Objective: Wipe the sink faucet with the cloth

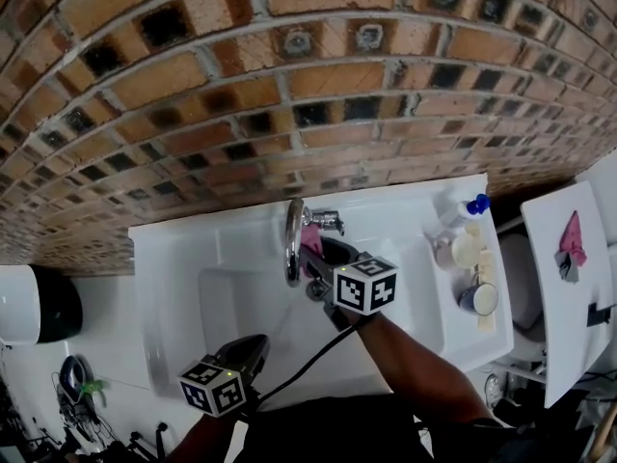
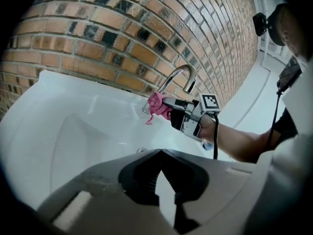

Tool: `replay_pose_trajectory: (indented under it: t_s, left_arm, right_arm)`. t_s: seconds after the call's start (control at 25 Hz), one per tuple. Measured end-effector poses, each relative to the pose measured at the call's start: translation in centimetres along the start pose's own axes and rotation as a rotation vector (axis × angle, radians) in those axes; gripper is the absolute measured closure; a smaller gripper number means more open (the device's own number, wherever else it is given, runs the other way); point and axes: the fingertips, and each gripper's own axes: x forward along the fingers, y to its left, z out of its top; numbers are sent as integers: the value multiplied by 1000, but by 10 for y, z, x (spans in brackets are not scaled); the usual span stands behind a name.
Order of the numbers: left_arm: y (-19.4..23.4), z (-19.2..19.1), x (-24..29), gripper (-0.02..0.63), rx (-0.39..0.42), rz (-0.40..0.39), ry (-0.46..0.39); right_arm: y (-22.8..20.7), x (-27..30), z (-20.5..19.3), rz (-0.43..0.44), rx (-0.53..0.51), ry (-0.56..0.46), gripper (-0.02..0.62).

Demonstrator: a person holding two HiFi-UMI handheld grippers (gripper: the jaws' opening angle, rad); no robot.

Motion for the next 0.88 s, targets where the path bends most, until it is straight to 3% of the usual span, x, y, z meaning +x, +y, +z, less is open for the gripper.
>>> replay_pose_trajectory:
  t_s: [0.44, 0.88]
  left_arm:
    - [-12, -5, -13, 600, -7, 17, -25]
    - [-18, -17, -23, 600, -39, 47, -54]
  right_arm:
    - [35, -19, 48, 146, -48, -149, 437]
    - [55, -48, 94, 343, 9, -295, 434]
